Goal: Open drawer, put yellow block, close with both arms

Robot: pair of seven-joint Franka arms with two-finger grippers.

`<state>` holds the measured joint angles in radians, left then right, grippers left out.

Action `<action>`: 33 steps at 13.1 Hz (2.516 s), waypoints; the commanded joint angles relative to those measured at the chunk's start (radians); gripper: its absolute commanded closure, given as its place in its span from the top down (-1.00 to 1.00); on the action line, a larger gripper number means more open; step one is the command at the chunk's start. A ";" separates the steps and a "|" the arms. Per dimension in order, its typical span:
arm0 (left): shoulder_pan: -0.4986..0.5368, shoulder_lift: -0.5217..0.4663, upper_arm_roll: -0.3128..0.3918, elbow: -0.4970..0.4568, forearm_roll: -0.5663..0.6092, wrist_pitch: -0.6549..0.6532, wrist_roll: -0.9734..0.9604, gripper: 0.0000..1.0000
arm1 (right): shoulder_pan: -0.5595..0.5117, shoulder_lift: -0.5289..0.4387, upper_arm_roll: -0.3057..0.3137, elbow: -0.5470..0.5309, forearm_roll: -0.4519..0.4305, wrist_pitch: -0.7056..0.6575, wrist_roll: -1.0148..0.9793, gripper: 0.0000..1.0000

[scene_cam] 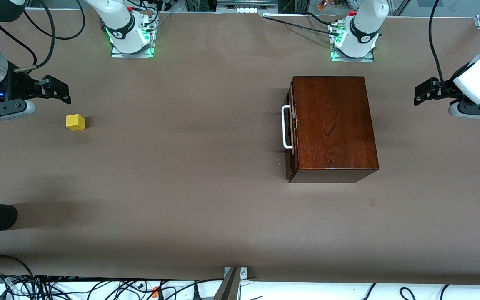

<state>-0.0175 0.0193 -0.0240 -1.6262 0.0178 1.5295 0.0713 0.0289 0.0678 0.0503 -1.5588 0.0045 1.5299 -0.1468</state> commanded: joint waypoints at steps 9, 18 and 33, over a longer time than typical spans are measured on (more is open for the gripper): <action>-0.045 0.180 -0.229 0.048 -0.085 0.000 0.001 1.00 | -0.001 0.001 0.000 0.016 0.014 -0.017 -0.002 1.00; -0.324 0.330 -0.341 0.042 -0.009 0.222 -0.552 1.00 | -0.001 0.001 0.002 0.016 0.014 -0.017 0.003 1.00; -0.446 0.475 -0.340 -0.047 0.347 0.365 -0.901 1.00 | -0.006 0.001 -0.001 0.019 0.014 -0.017 -0.002 1.00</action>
<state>-0.4607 0.4846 -0.3649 -1.6674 0.3238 1.8703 -0.8069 0.0284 0.0681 0.0503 -1.5584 0.0045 1.5294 -0.1468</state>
